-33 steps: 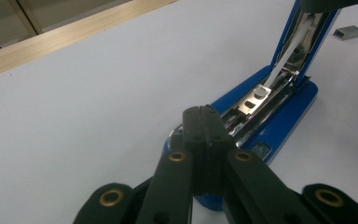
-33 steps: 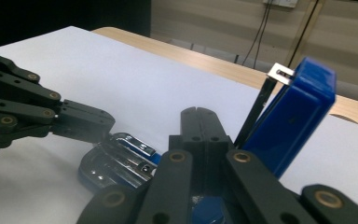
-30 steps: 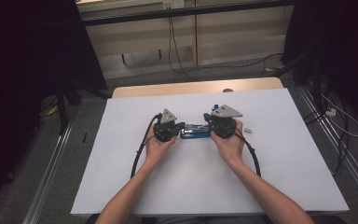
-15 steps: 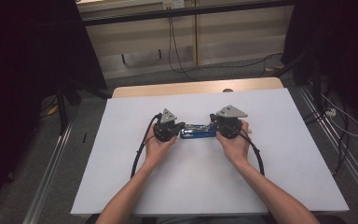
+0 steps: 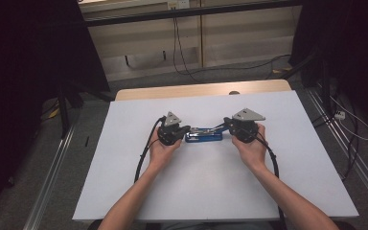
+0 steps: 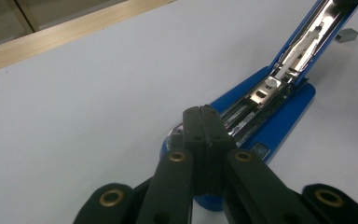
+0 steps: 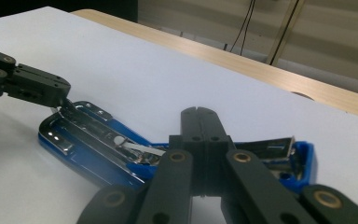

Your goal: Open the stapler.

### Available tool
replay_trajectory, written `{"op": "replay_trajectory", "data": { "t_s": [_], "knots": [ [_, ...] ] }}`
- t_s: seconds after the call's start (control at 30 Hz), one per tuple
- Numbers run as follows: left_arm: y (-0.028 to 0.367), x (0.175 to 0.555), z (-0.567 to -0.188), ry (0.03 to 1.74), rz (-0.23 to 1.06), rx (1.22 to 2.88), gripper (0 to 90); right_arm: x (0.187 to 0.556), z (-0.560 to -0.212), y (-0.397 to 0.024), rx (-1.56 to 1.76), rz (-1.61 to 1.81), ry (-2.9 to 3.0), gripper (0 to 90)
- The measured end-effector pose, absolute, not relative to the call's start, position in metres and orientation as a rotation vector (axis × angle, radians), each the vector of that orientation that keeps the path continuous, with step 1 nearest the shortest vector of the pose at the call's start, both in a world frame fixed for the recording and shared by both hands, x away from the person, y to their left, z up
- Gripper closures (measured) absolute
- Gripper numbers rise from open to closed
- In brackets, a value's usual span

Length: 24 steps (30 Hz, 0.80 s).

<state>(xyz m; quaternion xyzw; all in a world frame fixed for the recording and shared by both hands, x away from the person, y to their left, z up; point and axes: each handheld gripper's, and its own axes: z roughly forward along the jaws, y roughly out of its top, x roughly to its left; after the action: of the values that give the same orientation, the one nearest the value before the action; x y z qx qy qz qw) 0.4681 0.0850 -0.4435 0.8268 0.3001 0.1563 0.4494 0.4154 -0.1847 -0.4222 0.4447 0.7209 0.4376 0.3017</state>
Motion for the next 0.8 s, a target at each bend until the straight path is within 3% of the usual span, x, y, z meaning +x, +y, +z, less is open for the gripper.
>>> {"op": "replay_trajectory", "data": {
  "t_s": [0.8],
  "knots": [
    [0.085,0.467,-0.444,0.764,0.376,2.036,90.0,0.415,-0.429,-0.208,1.206,1.22,1.914,90.0]
  ]
}}
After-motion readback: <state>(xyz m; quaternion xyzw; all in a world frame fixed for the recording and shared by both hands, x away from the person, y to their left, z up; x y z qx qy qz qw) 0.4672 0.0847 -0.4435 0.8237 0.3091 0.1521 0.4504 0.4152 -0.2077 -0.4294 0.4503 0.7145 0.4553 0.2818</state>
